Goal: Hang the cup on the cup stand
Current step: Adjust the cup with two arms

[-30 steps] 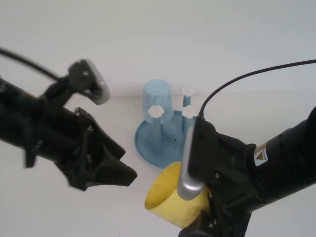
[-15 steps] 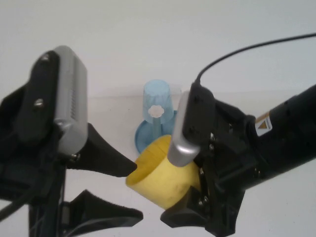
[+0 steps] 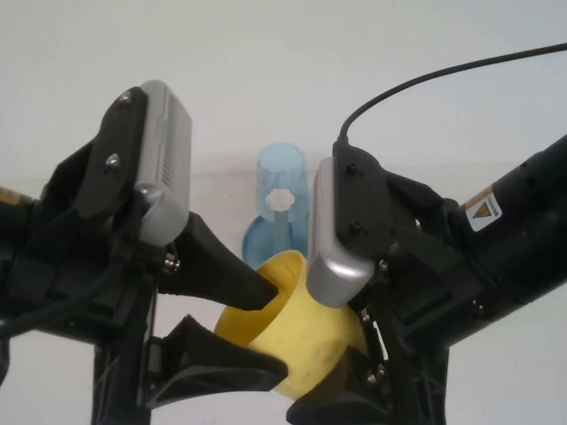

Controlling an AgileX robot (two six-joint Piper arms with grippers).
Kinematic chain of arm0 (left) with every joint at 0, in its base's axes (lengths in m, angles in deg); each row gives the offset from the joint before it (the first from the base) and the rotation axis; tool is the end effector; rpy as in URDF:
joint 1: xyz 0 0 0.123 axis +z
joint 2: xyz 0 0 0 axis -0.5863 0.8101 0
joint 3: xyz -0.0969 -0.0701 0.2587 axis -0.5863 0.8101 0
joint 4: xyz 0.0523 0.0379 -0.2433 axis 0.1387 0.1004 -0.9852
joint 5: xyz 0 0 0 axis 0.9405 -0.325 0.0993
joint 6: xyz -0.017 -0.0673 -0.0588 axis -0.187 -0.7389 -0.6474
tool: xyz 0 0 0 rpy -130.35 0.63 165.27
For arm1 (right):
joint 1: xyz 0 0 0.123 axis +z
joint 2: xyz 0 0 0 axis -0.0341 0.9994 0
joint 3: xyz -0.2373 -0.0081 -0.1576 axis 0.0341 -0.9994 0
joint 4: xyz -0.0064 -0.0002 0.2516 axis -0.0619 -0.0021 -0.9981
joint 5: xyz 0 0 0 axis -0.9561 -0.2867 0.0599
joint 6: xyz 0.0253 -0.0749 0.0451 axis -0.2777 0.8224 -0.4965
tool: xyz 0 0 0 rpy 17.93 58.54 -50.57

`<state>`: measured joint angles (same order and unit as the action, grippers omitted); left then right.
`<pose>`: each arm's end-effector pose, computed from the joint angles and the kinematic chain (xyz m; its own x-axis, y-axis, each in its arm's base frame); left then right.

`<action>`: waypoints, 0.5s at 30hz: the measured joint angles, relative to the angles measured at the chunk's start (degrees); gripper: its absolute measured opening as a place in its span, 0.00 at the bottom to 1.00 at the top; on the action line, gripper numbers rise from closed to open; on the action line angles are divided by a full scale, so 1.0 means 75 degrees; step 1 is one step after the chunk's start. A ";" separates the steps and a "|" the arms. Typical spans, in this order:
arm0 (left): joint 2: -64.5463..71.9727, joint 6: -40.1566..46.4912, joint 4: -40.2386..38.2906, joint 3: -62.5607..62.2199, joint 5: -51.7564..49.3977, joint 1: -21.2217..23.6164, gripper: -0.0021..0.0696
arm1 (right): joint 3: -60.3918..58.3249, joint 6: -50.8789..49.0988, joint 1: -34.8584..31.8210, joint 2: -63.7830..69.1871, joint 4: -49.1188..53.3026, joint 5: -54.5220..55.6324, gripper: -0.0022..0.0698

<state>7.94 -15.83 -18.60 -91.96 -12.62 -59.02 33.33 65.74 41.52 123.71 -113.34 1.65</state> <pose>0.1569 -0.1423 0.3866 -0.1071 0.5209 -0.8469 0.9931 0.0971 -0.0659 0.1827 0.2386 0.3490 -0.1417 -0.6934 -0.7065 -0.9899 0.0967 0.1035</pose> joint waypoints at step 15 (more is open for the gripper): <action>0.0472 0.0161 -0.0389 0.0000 -0.0060 0.0000 0.67 | 0.0000 0.0076 0.0000 0.0075 -0.0188 0.0364 0.82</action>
<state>11.48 -14.62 -21.52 -91.96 -13.07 -59.02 33.33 66.32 41.52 124.27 -114.75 4.38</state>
